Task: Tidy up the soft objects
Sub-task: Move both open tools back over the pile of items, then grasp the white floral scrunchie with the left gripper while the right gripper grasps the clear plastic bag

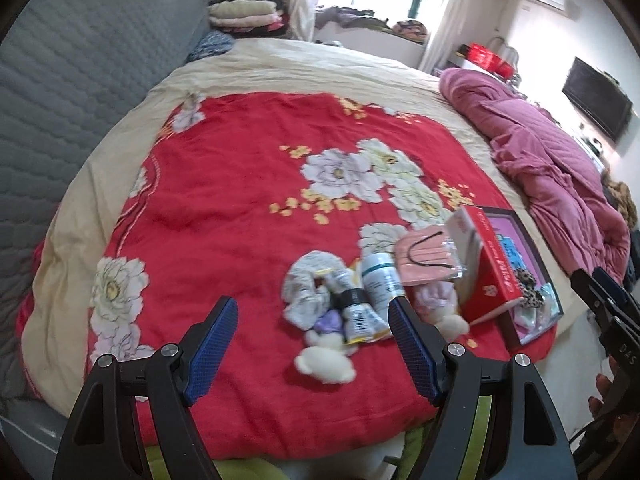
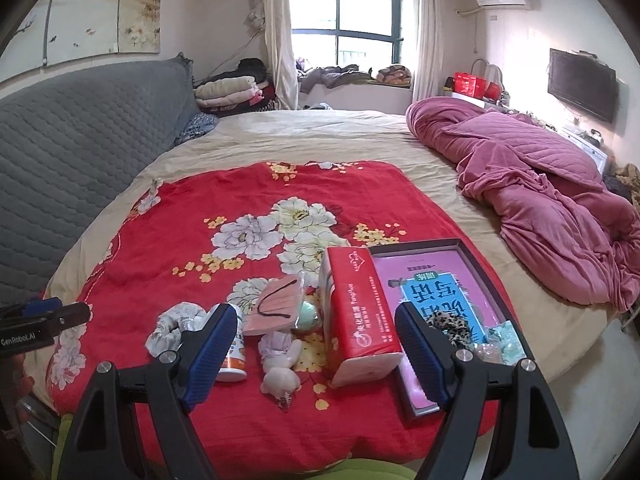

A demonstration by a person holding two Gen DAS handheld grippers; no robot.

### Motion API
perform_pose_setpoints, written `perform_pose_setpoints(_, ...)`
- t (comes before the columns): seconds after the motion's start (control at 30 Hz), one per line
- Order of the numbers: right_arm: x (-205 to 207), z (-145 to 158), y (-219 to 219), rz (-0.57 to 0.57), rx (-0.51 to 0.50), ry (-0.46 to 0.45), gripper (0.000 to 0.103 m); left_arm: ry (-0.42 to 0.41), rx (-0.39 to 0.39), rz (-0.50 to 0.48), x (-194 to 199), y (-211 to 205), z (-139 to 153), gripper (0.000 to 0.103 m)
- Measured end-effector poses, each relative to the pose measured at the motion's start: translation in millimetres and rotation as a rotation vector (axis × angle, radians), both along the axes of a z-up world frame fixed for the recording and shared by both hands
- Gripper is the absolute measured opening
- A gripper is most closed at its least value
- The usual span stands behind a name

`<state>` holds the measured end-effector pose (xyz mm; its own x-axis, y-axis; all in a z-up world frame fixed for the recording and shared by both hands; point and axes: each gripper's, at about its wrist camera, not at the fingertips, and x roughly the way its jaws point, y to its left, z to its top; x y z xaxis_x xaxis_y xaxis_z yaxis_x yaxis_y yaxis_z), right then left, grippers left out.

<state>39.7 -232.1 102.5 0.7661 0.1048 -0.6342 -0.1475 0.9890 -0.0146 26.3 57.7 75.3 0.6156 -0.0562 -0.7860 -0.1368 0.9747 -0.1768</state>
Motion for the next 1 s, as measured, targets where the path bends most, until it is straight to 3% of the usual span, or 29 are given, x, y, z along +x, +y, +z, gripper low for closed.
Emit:
perform_pose_setpoints(0.47, 8, -23, 22, 0.046, -0.011, 0.046, 0.081, 0.074, -0.002, 0.022, 2, 17, -38, 0.079)
perform_pose_setpoints(1.0, 53, -83, 31, 0.042, -0.035, 0.15, 0.081, 0.201, -0.041, 0.019, 44, 15, -113, 0.079)
